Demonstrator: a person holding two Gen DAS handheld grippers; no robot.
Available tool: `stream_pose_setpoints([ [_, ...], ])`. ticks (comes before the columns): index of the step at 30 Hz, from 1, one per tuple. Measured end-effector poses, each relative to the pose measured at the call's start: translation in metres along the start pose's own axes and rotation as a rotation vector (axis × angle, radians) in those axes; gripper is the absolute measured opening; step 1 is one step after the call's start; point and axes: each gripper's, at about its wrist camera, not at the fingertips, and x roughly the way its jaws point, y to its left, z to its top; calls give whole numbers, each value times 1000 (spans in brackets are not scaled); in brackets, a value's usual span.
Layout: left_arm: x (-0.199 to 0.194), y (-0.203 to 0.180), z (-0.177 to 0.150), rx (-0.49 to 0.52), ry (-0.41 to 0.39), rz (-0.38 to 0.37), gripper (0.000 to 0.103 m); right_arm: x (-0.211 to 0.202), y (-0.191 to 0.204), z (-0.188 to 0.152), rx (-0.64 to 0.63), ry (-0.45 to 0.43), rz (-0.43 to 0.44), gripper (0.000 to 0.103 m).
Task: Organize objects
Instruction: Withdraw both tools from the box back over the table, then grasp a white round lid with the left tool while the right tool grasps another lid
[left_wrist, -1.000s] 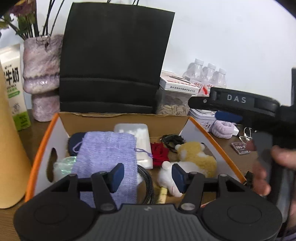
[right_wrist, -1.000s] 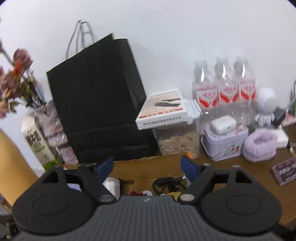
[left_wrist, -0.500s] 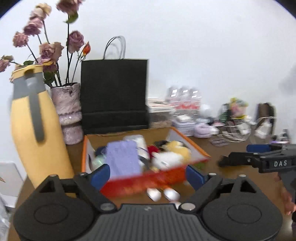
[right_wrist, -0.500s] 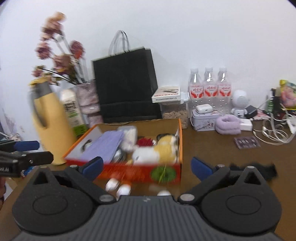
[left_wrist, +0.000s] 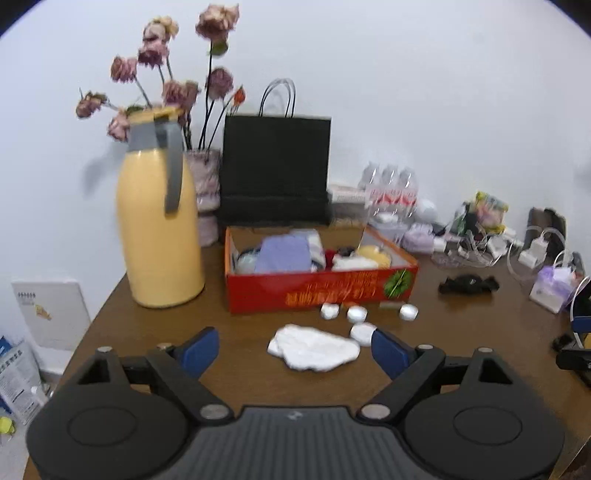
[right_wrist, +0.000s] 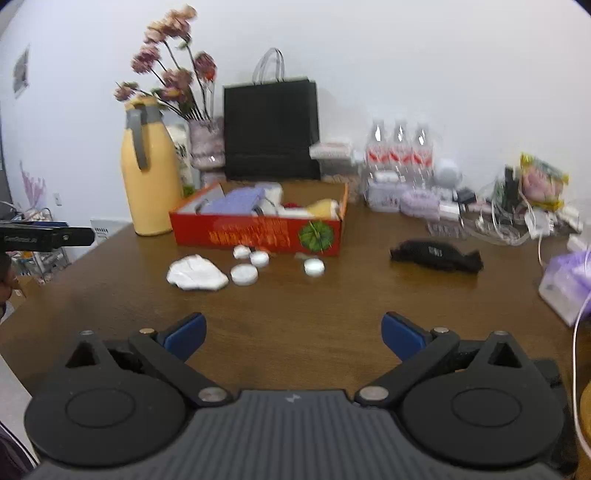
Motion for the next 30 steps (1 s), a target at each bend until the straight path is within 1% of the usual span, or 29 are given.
stream_pose_setpoints([
  [3,3,-5,1,0,-6,-40,89,6,1,8,-20,-23,-27,103],
  [5,15,-10,-3,3,15,-52,89,23,0,11,-26,-22,-57,103],
  [7,34,-16,-6,3,39,-87,88,49,-3,11,-16,-3,-75,103],
  [8,47,-20,-8,-1,52,-111,88,62,-4,11,-16,5,-81,103],
  [10,76,-30,-10,6,84,-158,84,89,-6,11,-20,15,-74,99],
  [12,111,-44,-13,43,112,-175,83,118,-9,15,-12,36,-62,96],
  [15,160,-61,-16,99,116,-195,83,160,-16,24,4,63,-56,93],
  [17,190,-69,-16,123,139,-187,80,185,-19,27,6,75,-74,88],
  [19,214,-73,-16,128,162,-182,67,209,-21,31,-7,95,-86,81],
  [20,222,-74,-16,126,177,-188,65,221,-22,32,-4,103,-80,81],
  [21,229,-74,-16,121,199,-190,57,233,-24,32,7,123,-72,76],
  [22,235,-73,-17,111,221,-193,46,243,-26,33,16,137,-66,68],
  [23,239,-72,-20,99,233,-203,41,251,-28,33,26,144,-65,64],
  [24,238,-72,-22,101,219,-210,38,258,-29,32,41,149,-69,55],
  [25,237,-73,-23,113,215,-214,38,265,-29,30,64,161,-72,38],
  [26,236,-75,-24,123,214,-215,38,269,-30,29,82,172,-60,31],
  [30,233,-77,-25,138,203,-183,38,269,-23,27,51,146,-79,29],
])
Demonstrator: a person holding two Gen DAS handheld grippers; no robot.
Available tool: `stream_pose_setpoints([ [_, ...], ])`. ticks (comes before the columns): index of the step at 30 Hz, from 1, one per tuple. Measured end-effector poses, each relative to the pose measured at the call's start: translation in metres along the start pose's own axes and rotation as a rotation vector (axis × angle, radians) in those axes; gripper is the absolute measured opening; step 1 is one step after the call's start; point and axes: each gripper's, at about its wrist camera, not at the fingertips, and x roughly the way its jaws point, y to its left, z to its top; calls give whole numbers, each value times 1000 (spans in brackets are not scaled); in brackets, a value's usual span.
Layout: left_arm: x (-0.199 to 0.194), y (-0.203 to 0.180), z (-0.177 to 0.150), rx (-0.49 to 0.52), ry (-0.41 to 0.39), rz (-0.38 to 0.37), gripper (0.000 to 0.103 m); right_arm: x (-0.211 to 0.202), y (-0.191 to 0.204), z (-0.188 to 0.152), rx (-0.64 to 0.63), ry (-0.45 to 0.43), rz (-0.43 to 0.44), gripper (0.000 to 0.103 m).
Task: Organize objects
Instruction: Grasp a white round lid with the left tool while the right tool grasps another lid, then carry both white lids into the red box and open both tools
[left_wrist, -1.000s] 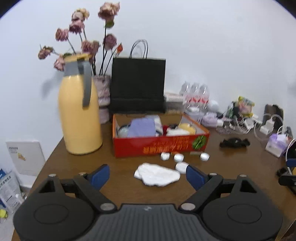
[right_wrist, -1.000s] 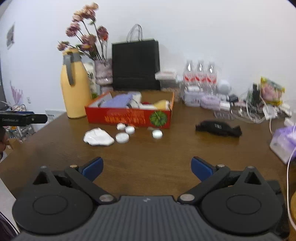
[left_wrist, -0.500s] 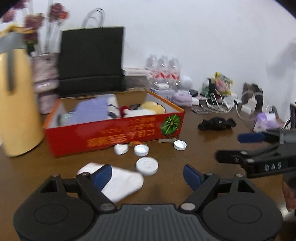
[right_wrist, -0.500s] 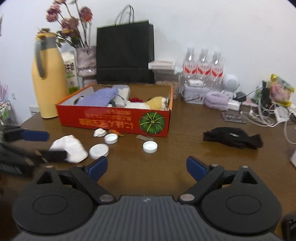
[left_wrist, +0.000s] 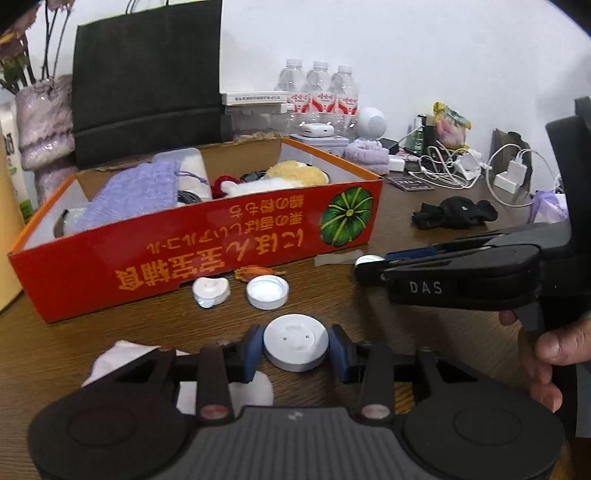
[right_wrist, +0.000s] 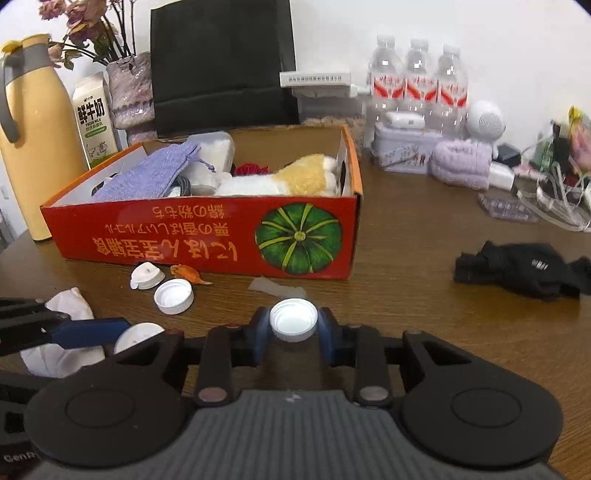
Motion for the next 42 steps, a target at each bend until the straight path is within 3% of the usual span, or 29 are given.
stream_pose_setpoints([
  [5,-13,2,2,-31,-37,16,38,-3,-8,-3,27,-6,-5,29],
  [9,-48,-6,1,-71,-99,8,38,-19,-13,-11,90,1,37,29],
  [13,-110,-9,-20,-131,-127,-3,38,-84,-7,-37,117,-62,71,29],
  [17,-172,-7,-58,-148,-118,43,38,-152,1,-69,124,-82,113,29],
  [20,-201,0,-80,-183,-80,92,38,-191,20,-89,62,-81,161,29],
  [24,-210,0,-87,-223,-57,134,38,-206,51,-112,-14,-15,197,29],
  [29,-222,-9,-80,-207,-115,110,38,-218,70,-118,-39,-37,210,29],
  [34,-216,-5,-72,-195,-130,86,38,-220,61,-112,-21,-70,171,29],
  [39,-192,21,-16,-175,-142,-40,38,-213,50,-69,-27,-140,157,29],
  [42,-170,35,31,-136,-179,-67,38,-200,46,-28,-75,-213,144,29],
])
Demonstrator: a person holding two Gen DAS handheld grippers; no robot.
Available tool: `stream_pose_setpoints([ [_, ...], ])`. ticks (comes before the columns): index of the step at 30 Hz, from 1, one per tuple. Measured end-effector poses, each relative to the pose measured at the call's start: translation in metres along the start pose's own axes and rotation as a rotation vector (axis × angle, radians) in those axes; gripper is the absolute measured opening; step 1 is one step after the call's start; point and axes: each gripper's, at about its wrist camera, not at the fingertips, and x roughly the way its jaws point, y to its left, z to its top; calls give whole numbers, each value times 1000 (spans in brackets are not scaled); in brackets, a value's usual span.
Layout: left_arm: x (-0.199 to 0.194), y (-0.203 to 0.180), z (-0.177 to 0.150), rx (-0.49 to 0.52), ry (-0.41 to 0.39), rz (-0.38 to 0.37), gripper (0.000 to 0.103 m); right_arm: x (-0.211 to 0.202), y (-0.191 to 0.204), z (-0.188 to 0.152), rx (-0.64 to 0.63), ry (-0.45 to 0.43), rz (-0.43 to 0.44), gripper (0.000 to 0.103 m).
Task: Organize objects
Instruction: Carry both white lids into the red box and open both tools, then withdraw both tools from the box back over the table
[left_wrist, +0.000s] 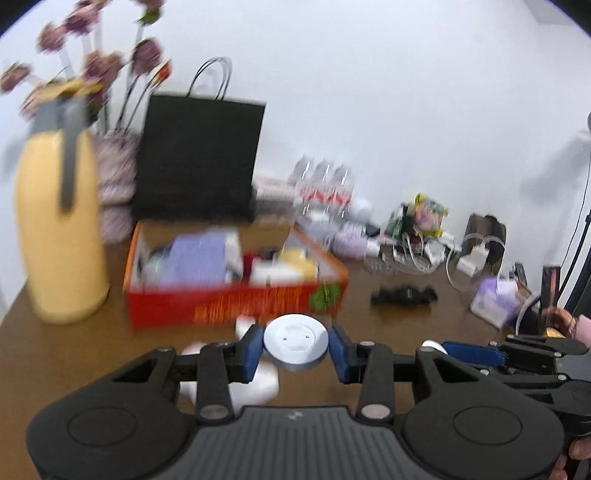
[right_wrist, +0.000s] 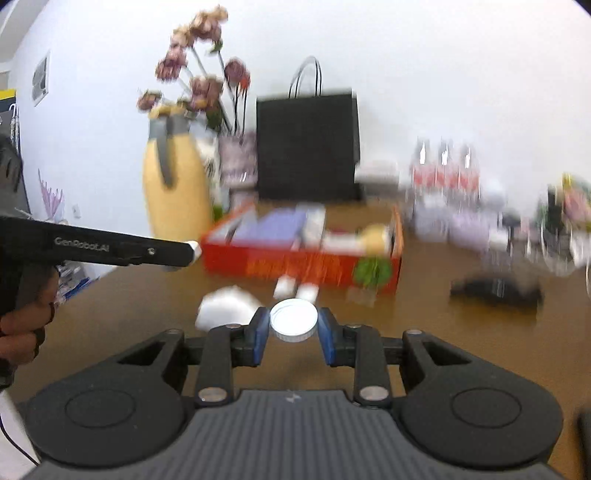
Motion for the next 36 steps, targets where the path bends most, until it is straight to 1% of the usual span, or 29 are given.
stream_pose_setpoints([
  [1,15,3,15,9,-11,22,38,13,-10,16,3,-17,-1,29],
  [3,45,9,36,17,-14,49,38,44,-30,41,52,-16,12,29],
  [5,83,22,53,-26,14,62,38,84,-56,64,140,9,59,29],
  [6,102,30,59,-56,36,56,38,103,-65,70,172,26,65,29],
  [7,119,39,62,-87,52,56,38,125,-75,76,205,41,53,29],
  [8,135,45,64,-124,65,67,38,140,-80,79,215,44,30,29],
  [11,178,60,63,-191,98,88,37,185,-92,82,240,53,-44,31],
  [12,186,65,61,-204,100,84,40,197,-96,80,256,55,-64,44],
  [13,196,70,58,-231,101,83,51,212,-101,78,284,79,-75,62],
  [14,204,76,53,-269,103,83,58,221,-106,75,303,88,-70,65],
  [15,211,83,48,-311,103,67,67,226,-112,72,335,77,-68,66],
  [16,220,87,46,-330,131,58,67,225,-117,67,365,71,-76,68],
  [17,226,90,48,-327,175,50,66,225,-121,66,369,94,-75,68],
  [18,225,93,49,-328,179,42,66,223,-123,65,359,94,-71,68],
  [19,221,95,51,-340,155,44,68,218,-126,66,351,73,-83,76],
  [20,216,96,53,-344,132,46,69,216,-128,66,349,62,-98,80],
  [21,212,96,57,-328,121,45,71,214,-130,67,346,53,-107,82],
  [22,208,94,61,-310,113,52,71,211,-130,66,346,48,-106,82],
  [24,197,87,68,-260,90,92,71,211,-127,64,350,59,-94,82],
  [27,170,69,74,-148,38,161,73,201,-114,66,336,48,-70,82],
  [29,145,59,73,-103,2,162,78,186,-102,67,292,37,-55,82],
  [30,131,54,70,-96,-7,153,81,175,-94,66,266,37,-57,83],
  [33,91,35,56,-27,-4,124,82,141,-73,57,184,47,-42,85],
  [35,56,20,38,23,-19,121,86,110,-55,44,117,49,-35,90],
  [36,38,14,27,39,-24,115,87,92,-45,36,83,47,-34,94],
])
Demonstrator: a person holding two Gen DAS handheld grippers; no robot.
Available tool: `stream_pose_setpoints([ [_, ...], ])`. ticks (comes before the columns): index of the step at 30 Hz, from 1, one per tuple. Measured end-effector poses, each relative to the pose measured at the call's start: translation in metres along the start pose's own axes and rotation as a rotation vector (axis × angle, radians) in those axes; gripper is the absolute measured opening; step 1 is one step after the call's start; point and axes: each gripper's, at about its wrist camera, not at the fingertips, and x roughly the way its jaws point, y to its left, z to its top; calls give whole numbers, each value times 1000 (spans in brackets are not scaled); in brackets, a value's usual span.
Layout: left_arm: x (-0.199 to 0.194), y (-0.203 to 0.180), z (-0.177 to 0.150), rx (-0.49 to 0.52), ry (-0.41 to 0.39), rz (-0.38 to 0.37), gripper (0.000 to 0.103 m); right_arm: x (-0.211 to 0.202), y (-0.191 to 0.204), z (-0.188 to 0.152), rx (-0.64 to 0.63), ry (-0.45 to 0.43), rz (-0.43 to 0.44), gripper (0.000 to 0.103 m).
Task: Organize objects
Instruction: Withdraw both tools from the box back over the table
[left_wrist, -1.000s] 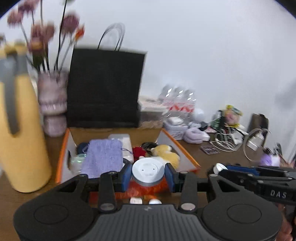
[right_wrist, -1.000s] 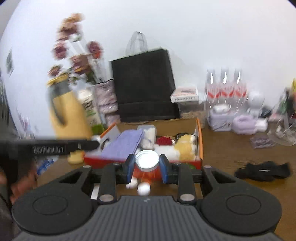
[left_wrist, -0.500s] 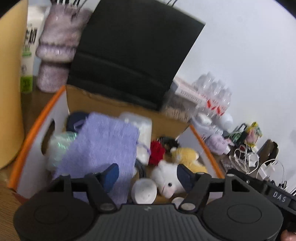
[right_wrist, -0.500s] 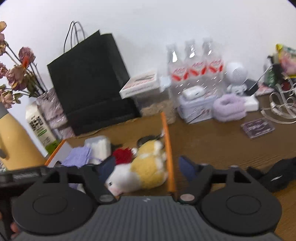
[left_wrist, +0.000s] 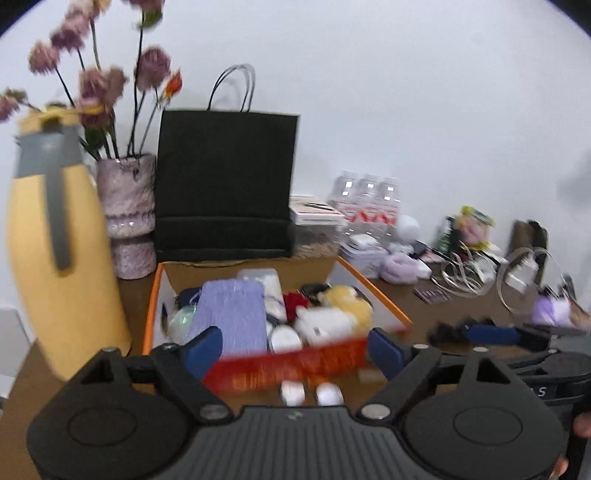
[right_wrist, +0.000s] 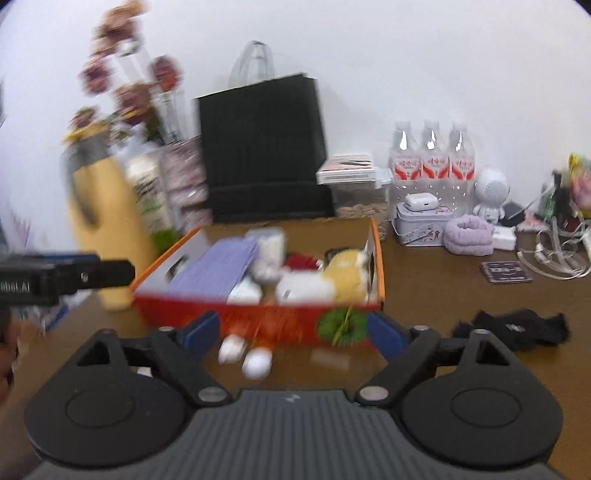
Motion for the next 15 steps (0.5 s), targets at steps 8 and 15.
stream_pose_setpoints([
  [8,-125,-28,-102,-4,-15,51,91,-122,34,-92,-22,31,131,103],
  [15,-166,-23,-132,-41,46,100,90,-182,54,-118,-124,8,95,103],
])
